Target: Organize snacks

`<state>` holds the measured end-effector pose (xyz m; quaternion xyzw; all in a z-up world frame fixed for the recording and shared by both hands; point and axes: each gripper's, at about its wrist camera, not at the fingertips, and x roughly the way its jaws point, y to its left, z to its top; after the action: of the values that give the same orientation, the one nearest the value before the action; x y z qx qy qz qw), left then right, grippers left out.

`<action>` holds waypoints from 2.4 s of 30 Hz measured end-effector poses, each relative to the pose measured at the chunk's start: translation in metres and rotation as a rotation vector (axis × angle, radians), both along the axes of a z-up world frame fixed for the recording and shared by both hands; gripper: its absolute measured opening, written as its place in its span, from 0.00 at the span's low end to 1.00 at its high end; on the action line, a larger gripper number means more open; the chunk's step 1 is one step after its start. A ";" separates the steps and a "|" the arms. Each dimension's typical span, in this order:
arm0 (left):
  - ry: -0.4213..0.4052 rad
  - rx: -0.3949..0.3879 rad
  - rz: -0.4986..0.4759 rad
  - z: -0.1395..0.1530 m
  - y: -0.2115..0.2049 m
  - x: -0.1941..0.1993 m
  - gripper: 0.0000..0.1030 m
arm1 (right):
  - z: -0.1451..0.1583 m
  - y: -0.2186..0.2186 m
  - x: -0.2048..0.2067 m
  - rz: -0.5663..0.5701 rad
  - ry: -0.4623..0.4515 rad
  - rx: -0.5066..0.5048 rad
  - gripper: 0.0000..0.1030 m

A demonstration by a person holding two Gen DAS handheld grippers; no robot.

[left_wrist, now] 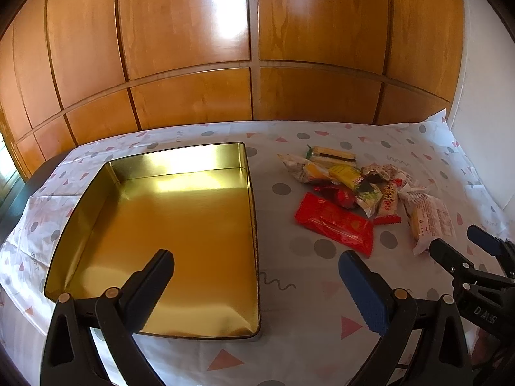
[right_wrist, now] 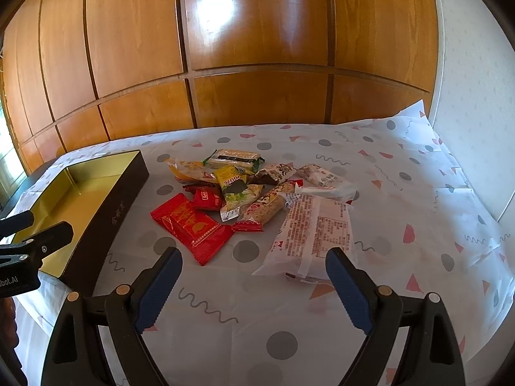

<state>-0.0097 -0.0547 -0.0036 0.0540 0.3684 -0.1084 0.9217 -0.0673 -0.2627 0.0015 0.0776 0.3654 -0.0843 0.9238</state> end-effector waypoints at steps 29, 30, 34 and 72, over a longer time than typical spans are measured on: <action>0.227 -0.142 -0.112 0.006 -0.018 0.052 0.87 | -0.002 -0.013 -0.003 -0.023 -0.012 0.014 0.90; 0.226 -0.138 -0.121 0.007 -0.021 0.056 0.84 | -0.003 -0.013 -0.002 -0.023 -0.011 0.015 0.90; 0.273 -0.156 -0.138 0.009 -0.035 0.083 0.58 | -0.006 -0.017 -0.001 -0.026 -0.001 0.026 0.90; 0.288 -0.134 -0.282 -0.017 -0.093 0.140 0.20 | -0.017 -0.068 -0.001 -0.121 0.031 0.144 0.90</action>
<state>0.1304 -0.1472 -0.0202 0.0273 0.4773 -0.2671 0.8367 -0.0681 -0.3303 -0.0155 0.1644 0.3795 -0.1146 0.9032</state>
